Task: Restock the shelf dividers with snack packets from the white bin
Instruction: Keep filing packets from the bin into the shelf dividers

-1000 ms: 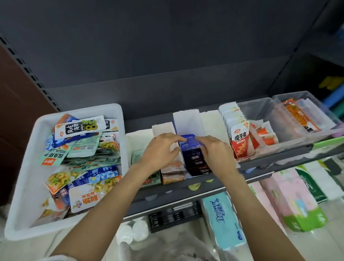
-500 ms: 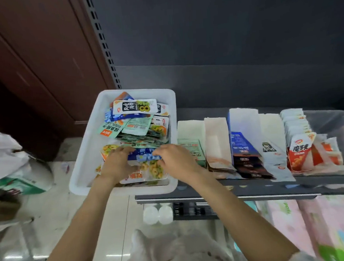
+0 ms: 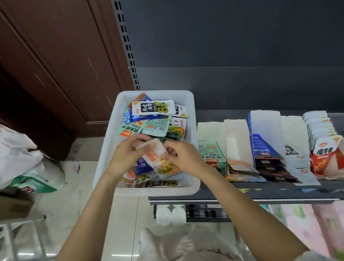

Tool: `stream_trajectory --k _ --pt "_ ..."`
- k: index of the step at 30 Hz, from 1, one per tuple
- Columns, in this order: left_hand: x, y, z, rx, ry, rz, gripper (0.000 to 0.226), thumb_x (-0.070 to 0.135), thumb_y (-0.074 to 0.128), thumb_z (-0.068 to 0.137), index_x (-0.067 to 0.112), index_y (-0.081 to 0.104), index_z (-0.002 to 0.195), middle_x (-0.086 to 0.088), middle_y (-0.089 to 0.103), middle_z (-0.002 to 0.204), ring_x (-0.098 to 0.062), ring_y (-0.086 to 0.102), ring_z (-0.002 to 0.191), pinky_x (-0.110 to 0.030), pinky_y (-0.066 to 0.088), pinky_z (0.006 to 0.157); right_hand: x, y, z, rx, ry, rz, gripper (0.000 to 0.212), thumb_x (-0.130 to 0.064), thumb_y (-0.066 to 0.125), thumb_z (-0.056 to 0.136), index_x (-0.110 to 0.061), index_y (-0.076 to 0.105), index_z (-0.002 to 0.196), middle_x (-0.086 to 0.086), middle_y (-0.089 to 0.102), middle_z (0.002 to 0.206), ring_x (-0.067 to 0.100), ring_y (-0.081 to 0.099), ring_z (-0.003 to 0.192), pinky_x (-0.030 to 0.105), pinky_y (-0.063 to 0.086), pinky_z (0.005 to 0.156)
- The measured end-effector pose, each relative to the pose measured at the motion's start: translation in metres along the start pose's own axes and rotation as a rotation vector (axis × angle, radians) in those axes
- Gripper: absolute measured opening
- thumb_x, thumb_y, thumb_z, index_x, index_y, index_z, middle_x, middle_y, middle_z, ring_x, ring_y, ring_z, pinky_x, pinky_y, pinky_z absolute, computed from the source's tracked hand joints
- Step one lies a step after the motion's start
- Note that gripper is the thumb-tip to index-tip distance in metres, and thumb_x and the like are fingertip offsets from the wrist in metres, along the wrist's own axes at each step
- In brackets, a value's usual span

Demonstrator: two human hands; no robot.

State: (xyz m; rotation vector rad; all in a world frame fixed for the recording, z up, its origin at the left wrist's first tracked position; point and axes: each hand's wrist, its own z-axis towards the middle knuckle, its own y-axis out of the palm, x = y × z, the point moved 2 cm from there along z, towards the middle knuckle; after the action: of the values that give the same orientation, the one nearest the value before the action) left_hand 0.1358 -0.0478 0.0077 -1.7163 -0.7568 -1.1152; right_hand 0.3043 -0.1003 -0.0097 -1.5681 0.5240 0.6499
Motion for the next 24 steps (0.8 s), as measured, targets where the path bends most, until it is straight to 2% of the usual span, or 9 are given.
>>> stream_trajectory --k 2,4,6,8,10,12,16,20,24 --pt "0.013 0.002 -0.003 0.051 -0.033 -0.243 0.028 0.024 0.066 0.086 0.025 0.057 0.113 0.008 0.068 0.101 -0.001 0.064 0.091 -0.009 0.048 0.069 0.003 -0.018 -0.008 0.125 0.160 0.292 0.015 -0.022 0.064 0.088 -0.010 0.062 0.098 0.003 0.071 0.093 0.013 0.066 0.079 0.033 0.055 0.070" --pt "0.021 0.010 -0.002 -0.016 -0.067 -0.306 0.041 0.023 0.065 0.086 0.026 0.051 0.123 0.011 0.062 0.113 -0.001 0.061 0.099 -0.015 0.051 0.075 0.005 -0.033 -0.019 0.205 0.282 0.553 0.017 -0.019 0.064 0.088 -0.011 0.059 0.103 0.001 0.069 0.091 0.003 0.065 0.072 0.022 0.053 0.061" --pt "0.029 0.024 0.000 -0.125 -0.079 -0.290 0.042 0.017 0.067 0.084 0.023 0.053 0.123 0.005 0.064 0.113 -0.006 0.063 0.098 -0.018 0.053 0.074 0.007 -0.047 -0.031 0.270 0.327 0.732 0.022 -0.015 0.064 0.089 -0.013 0.055 0.109 -0.003 0.069 0.092 -0.002 0.064 0.070 0.015 0.049 0.055" --pt "0.041 0.042 0.002 -0.175 -0.001 -0.229 0.032 0.012 0.069 0.082 0.020 0.062 0.112 -0.001 0.068 0.105 -0.011 0.067 0.091 -0.020 0.054 0.073 0.011 -0.062 -0.044 0.351 0.340 0.789 0.028 -0.015 0.065 0.088 -0.018 0.050 0.112 -0.002 0.068 0.102 0.002 0.065 0.081 0.015 0.050 0.058" --pt "0.057 0.062 0.006 -0.163 0.140 -0.163 0.020 0.008 0.070 0.081 0.022 0.066 0.095 0.001 0.069 0.093 -0.008 0.067 0.080 -0.018 0.052 0.070 0.018 -0.083 -0.062 0.471 0.334 0.764 0.031 -0.014 0.064 0.088 -0.023 0.047 0.111 -0.001 0.067 0.102 0.004 0.065 0.085 0.014 0.050 0.061" --pt "0.077 0.084 0.011 -0.171 0.271 -0.099 0.020 0.008 0.071 0.081 0.027 0.063 0.086 0.008 0.066 0.085 -0.005 0.063 0.072 -0.017 0.052 0.067 0.024 -0.108 -0.084 0.625 0.268 0.717 0.030 -0.010 0.064 0.087 -0.030 0.047 0.103 -0.001 0.068 0.095 0.005 0.065 0.083 0.014 0.049 0.064" --pt "0.111 0.138 0.015 -0.217 0.515 0.144 0.013 0.019 0.070 0.083 0.026 0.059 0.085 0.016 0.064 0.084 0.000 0.063 0.073 -0.016 0.049 0.065 0.042 -0.143 -0.130 0.841 0.230 0.388 0.029 -0.008 0.062 0.088 -0.032 0.047 0.093 -0.005 0.069 0.088 0.005 0.066 0.078 0.019 0.050 0.068" --pt "0.111 0.179 0.019 -0.174 0.705 0.411 0.007 0.026 0.067 0.084 0.022 0.061 0.085 0.014 0.067 0.085 -0.001 0.065 0.078 -0.027 0.052 0.070 0.070 -0.140 -0.154 0.920 0.272 0.109 0.019 -0.009 0.060 0.090 -0.021 0.050 0.101 -0.004 0.065 0.085 0.010 0.066 0.078 0.025 0.051 0.066" --pt "0.086 0.200 0.025 -0.165 0.760 0.623 0.008 0.024 0.066 0.082 0.018 0.068 0.087 0.002 0.070 0.098 -0.020 0.063 0.096 -0.034 0.044 0.086 0.093 -0.119 -0.158 0.859 0.255 -0.052 0.014 -0.013 0.056 0.093 -0.023 0.048 0.100 0.000 0.071 0.085 0.021 0.068 0.076 0.040 0.054 0.062"
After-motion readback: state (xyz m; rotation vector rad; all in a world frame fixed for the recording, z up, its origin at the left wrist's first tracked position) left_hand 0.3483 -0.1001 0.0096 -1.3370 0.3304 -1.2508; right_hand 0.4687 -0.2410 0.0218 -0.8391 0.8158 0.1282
